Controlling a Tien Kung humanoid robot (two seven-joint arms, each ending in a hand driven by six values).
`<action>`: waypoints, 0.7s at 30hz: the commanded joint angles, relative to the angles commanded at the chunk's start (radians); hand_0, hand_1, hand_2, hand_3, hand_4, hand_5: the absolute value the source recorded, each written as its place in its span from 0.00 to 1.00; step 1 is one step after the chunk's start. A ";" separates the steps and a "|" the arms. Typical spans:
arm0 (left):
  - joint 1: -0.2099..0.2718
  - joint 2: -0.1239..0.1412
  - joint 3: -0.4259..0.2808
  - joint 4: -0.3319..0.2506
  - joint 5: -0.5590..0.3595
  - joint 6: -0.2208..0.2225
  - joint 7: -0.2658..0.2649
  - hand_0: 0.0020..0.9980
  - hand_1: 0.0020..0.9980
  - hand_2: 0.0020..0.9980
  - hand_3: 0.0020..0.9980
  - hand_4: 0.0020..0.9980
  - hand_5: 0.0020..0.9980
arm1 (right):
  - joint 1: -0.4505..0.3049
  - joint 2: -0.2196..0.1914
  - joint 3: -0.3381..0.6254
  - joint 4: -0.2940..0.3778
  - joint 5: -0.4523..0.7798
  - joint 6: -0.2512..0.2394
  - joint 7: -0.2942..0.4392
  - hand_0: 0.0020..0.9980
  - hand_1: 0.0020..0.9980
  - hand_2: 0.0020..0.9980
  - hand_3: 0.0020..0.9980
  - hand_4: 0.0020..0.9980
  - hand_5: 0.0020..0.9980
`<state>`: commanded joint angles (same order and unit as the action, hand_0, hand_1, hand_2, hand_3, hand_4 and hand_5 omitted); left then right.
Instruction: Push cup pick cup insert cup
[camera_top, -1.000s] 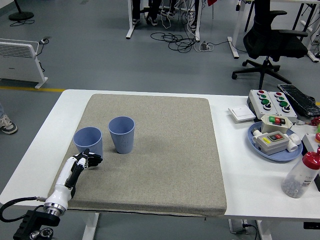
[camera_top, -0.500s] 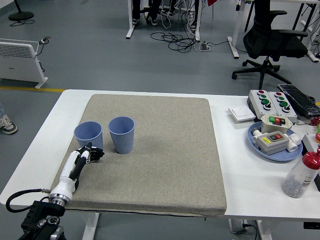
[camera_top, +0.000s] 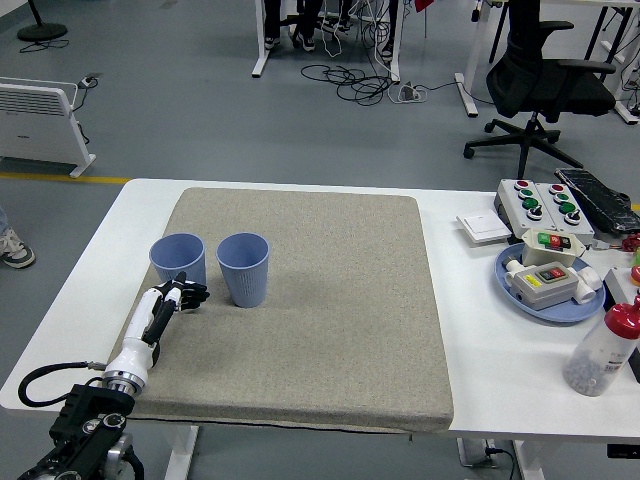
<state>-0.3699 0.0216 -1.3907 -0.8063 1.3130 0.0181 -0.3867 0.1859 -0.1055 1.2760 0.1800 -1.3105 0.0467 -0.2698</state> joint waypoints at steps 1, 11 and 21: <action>-0.008 -0.004 -0.005 0.011 0.002 0.000 -0.001 0.64 0.62 0.55 0.49 0.54 1.00 | 0.000 0.000 -0.001 0.000 0.001 0.000 0.000 0.72 0.66 0.66 0.58 0.09 0.54; -0.073 -0.017 -0.032 0.099 0.022 -0.005 -0.013 0.64 0.62 0.55 0.49 0.54 1.00 | -0.002 0.000 -0.006 0.000 0.003 0.001 -0.001 0.72 0.66 0.66 0.58 0.09 0.54; -0.131 -0.022 -0.063 0.185 0.062 -0.017 -0.021 0.63 0.62 0.55 0.49 0.54 1.00 | -0.007 0.001 -0.012 0.000 0.004 0.000 -0.002 0.72 0.66 0.66 0.58 0.09 0.54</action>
<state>-0.5007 0.0000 -1.4536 -0.6218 1.3746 0.0012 -0.4080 0.1794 -0.1048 1.2638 0.1800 -1.3068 0.0471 -0.2719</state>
